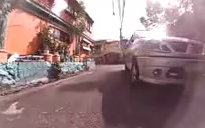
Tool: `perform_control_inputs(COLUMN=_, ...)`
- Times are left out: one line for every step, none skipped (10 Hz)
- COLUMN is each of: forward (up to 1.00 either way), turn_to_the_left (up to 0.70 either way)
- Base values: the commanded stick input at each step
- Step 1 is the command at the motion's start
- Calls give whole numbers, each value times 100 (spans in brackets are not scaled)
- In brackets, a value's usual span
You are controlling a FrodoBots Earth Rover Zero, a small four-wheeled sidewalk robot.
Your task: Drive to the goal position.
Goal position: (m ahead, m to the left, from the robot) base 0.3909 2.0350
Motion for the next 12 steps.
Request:
perform_control_inputs(forward=70, turn_to_the_left=0)
perform_control_inputs(forward=70, turn_to_the_left=0)
perform_control_inputs(forward=70, turn_to_the_left=0)
perform_control_inputs(forward=70, turn_to_the_left=0)
perform_control_inputs(forward=70, turn_to_the_left=-2)
perform_control_inputs(forward=70, turn_to_the_left=-3)
perform_control_inputs(forward=70, turn_to_the_left=0)
perform_control_inputs(forward=70, turn_to_the_left=0)
perform_control_inputs(forward=70, turn_to_the_left=0)
perform_control_inputs(forward=70, turn_to_the_left=0)
perform_control_inputs(forward=70, turn_to_the_left=0)
perform_control_inputs(forward=70, turn_to_the_left=0)
